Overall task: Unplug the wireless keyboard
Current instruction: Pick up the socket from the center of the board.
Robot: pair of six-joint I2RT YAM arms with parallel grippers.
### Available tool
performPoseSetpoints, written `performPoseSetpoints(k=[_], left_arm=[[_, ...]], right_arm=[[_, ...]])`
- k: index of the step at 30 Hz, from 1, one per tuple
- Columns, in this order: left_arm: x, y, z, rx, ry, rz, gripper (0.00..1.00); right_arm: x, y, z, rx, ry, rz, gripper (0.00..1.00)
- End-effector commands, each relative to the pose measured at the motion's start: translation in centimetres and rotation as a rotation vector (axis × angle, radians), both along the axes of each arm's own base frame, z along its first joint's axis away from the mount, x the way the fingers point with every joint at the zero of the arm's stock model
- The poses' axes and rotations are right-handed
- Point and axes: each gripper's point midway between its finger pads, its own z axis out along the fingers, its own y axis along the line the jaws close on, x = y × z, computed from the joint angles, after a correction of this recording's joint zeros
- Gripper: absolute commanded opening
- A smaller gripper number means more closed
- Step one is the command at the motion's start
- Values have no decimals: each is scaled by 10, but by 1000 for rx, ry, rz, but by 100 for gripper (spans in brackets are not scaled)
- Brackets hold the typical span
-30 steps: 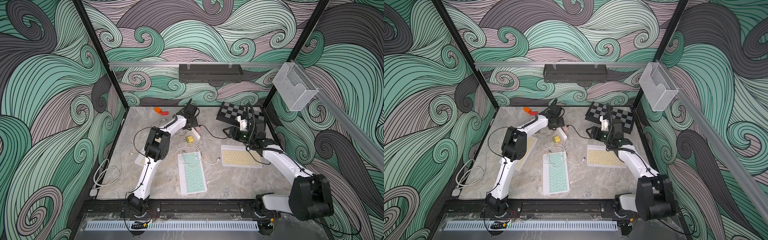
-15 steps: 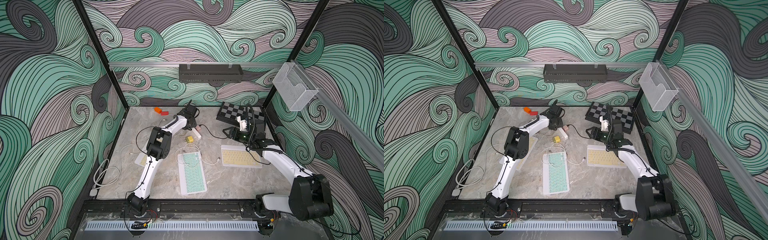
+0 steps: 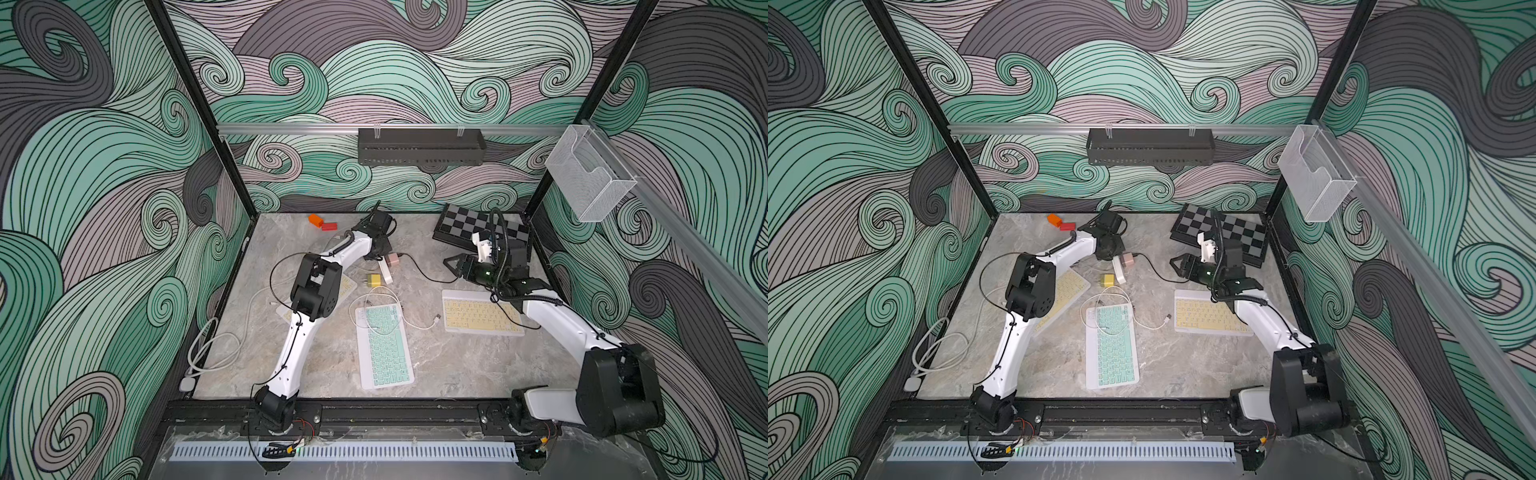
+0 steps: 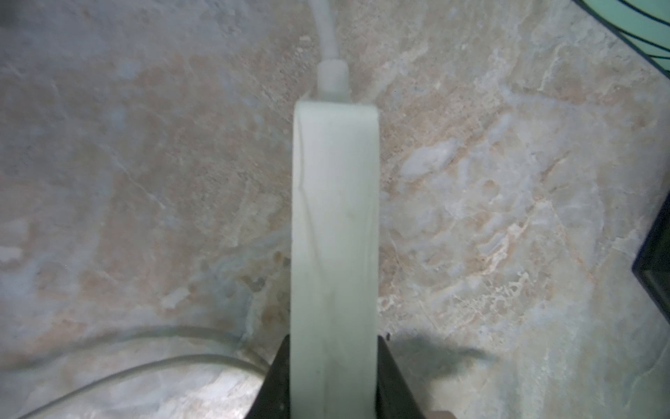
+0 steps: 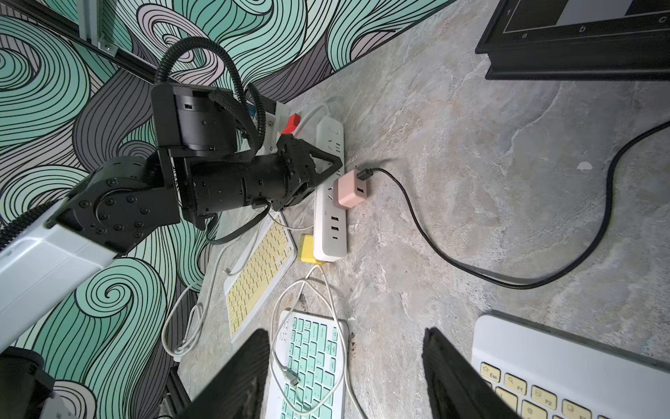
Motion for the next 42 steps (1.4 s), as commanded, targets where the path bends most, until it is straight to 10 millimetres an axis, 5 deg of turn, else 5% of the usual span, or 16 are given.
performPoseSetpoints(k=[1, 16, 21, 30, 42], left_arm=[[1, -4, 40, -106, -45, 42, 0], [-26, -61, 154, -430, -271, -63, 0], [-39, -77, 164, -469, -257, -102, 0], [-65, -87, 176, -518, -256, -142, 0], [-72, -94, 185, -535, -265, -170, 0]], right_arm=[[-1, 14, 2, 11, -23, 46, 68], [12, 67, 3, 5, -88, 176, 71], [24, 82, 9, 23, -124, 190, 72], [50, 78, 4, 6, -115, 106, 72], [48, 95, 11, 51, -124, 166, 65]])
